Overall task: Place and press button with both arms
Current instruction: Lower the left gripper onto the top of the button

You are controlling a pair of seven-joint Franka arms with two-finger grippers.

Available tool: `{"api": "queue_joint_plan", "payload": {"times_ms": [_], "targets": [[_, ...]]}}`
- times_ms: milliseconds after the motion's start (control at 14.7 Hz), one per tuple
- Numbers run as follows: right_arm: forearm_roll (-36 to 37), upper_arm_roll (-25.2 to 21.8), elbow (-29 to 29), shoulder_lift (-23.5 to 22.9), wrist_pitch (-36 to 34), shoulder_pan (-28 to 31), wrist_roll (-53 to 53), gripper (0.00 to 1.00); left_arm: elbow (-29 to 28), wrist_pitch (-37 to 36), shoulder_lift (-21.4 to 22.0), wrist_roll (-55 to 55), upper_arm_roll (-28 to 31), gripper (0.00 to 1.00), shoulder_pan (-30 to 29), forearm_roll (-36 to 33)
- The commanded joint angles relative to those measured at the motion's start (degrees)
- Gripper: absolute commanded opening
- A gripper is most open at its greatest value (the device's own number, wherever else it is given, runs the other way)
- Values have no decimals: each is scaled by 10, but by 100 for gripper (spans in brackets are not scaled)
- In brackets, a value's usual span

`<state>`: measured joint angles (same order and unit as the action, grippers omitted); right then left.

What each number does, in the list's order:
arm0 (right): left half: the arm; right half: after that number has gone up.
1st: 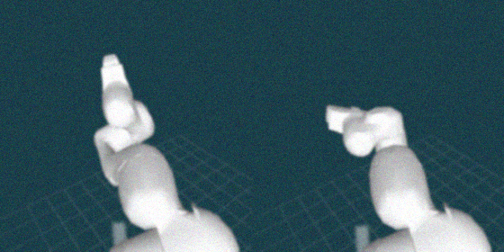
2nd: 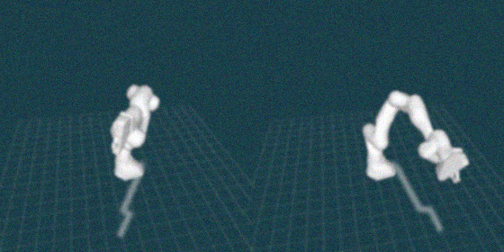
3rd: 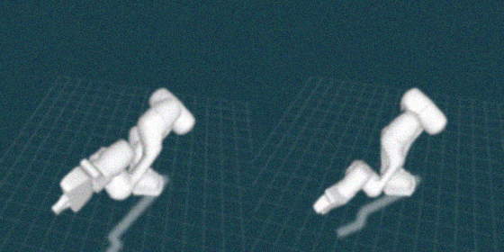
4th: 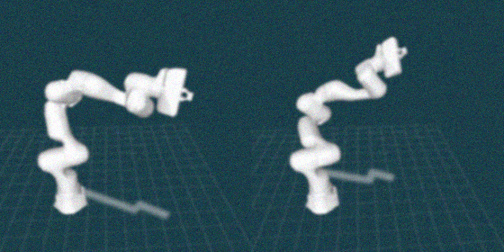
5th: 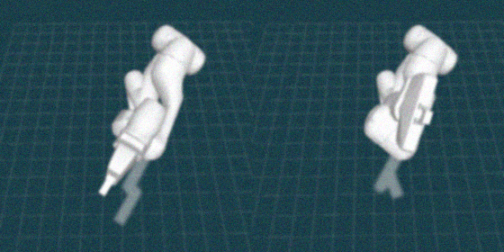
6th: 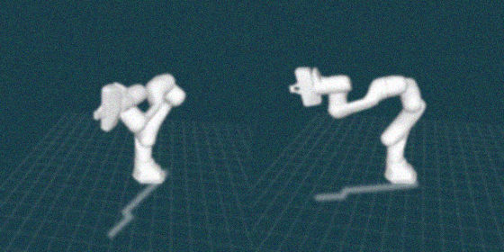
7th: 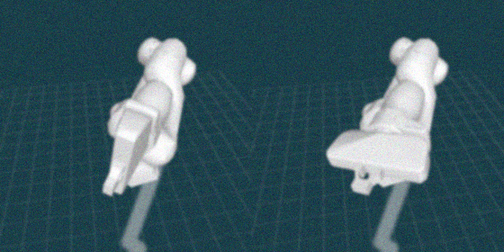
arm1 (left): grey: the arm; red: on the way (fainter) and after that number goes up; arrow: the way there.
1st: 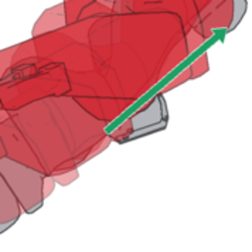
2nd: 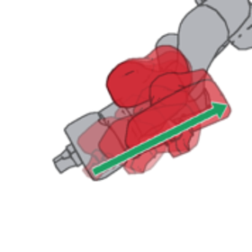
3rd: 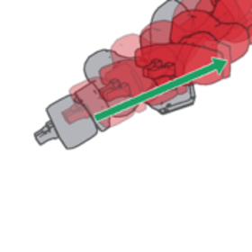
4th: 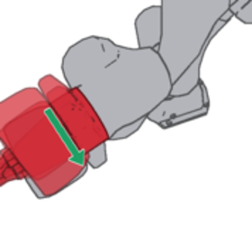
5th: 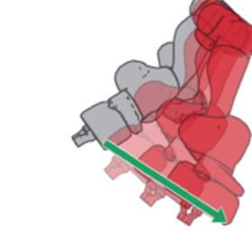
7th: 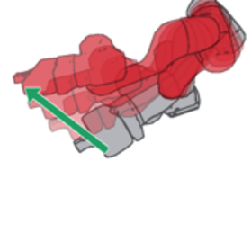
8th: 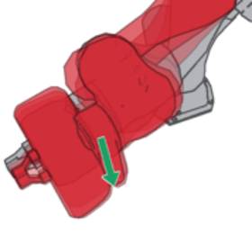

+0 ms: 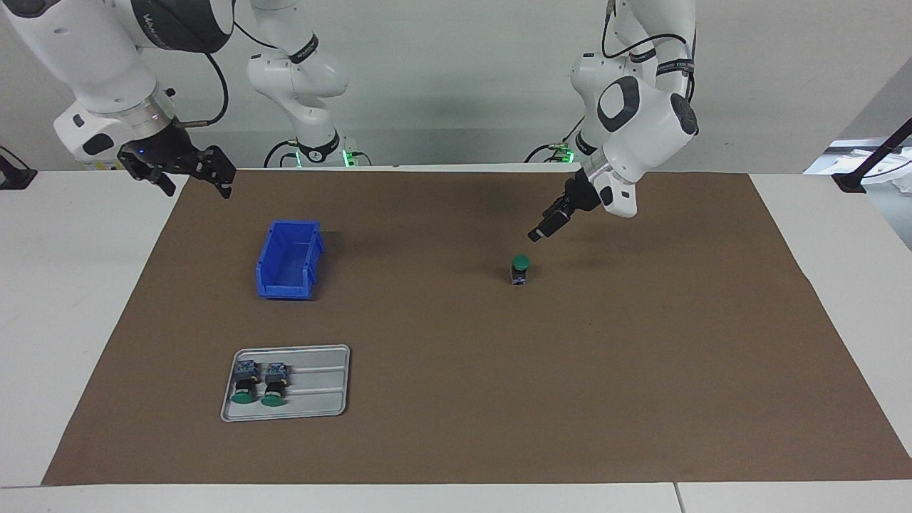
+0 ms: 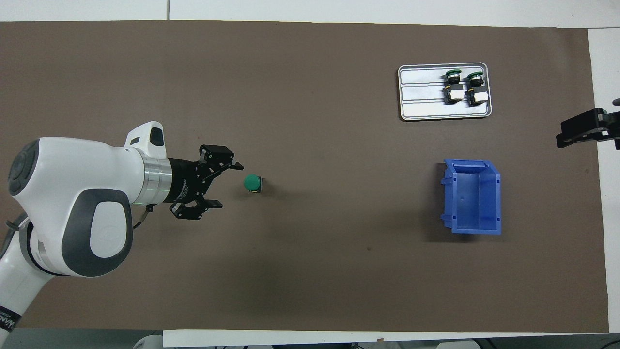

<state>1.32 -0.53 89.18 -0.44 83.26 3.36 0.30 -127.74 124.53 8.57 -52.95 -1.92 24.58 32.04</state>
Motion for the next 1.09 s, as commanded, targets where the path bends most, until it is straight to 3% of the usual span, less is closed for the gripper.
{"api": "queue_joint_plan", "payload": {"times_ms": [0, 611, 814, 1018], "targets": [[-3, 3, 15, 14, 0, 4, 11, 99, 33, -24, -10, 3, 0, 100, 18, -78], [-3, 3, 15, 14, 0, 4, 11, 99, 53, -53, -12, 114, -4, 97, 35, -203], [-2, 3, 15, 14, 0, 4, 11, 99, 130, -119, -62, 163, -4, 96, 35, -218], [-3, 3, 15, 14, 0, 4, 11, 99, 142, -118, -78, 179, -4, 88, 54, -251]]}}
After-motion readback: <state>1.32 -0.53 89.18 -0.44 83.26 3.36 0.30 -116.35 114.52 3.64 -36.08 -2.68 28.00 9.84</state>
